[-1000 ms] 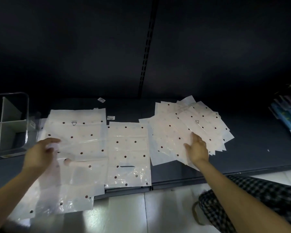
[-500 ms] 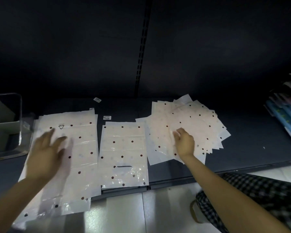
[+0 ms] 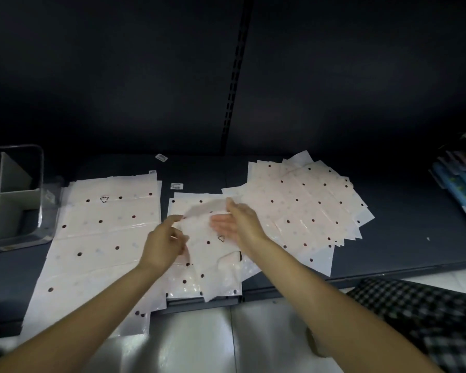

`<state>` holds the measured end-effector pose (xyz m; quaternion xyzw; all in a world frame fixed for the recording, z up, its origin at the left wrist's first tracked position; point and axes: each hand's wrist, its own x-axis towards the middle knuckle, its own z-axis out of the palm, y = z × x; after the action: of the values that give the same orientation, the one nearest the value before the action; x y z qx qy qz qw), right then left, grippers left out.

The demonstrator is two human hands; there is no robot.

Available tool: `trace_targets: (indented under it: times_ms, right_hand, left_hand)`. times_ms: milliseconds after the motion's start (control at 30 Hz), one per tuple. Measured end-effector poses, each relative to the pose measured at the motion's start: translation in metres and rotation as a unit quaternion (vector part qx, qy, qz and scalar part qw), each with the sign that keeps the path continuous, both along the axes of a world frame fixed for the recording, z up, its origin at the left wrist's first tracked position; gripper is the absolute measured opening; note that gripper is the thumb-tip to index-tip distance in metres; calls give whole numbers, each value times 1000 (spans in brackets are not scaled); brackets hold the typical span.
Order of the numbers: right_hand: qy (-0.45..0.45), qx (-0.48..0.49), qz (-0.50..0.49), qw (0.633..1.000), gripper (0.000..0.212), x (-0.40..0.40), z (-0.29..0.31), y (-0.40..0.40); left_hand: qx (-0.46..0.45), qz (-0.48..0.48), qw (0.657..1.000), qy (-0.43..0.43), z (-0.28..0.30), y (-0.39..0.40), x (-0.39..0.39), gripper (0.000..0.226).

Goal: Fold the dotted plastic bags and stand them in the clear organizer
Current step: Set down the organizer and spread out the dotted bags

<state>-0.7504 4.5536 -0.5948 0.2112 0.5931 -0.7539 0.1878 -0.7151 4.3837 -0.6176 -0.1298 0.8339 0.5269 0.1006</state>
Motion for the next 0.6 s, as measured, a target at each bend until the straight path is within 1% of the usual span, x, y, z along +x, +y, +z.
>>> trace_targets:
  times_ms: [33,67,100,133,167,200,233,267,300,433,467,500,600]
  right_hand:
    - [29,92,-14,995,22,-3,-5,14]
    - [63,200,-24,977,20,-6,-11,31]
    - [95,322,-16,942,19,-7,-18,50]
    - [113,439,10,891,23,-7,-26,72]
    - [114,530,38,839,32,-7,-35,94]
    - [101,589,60,800,42,-5,-43,113]
    - [79,622,77,775,52,-2,-49,128]
    - [59,639,91,761,57,1,-55,138]
    - [50,649,100,752,57,3,-59,144]
    - [78,696,104,707,31,4,-66,150]
    - [80,698,98,704,26,3,-66,151]
    - [80,690,83,714,24,2,-65,152]
    - [102,623,-2,775,25,0,-59,148]
  left_hand:
    - [-27,7,1000,-2,-2,-5,-5,37]
    - [-58,12,998,-2,-6,-10,-9,38]
    - [-89,15,996,-2,-9,-14,-13,39]
    - [-110,16,994,-4,-12,-18,-16,41]
    - [-127,12,992,-6,-16,-22,-18,42]
    - [-142,5,990,-4,-18,-23,-20,43]
    - [-155,-1,988,-2,-21,-24,-21,43]
    - [-160,-6,987,1,-23,-24,-21,44]
    - [-160,-8,987,5,-26,-24,-22,44]
    - [-157,-25,987,10,-35,-22,-20,43]
    - [-156,-28,987,14,-35,-22,-19,43]
    - [-159,-29,987,22,-35,-23,-18,44]
    - [-181,-10,982,44,-31,-25,-15,52]
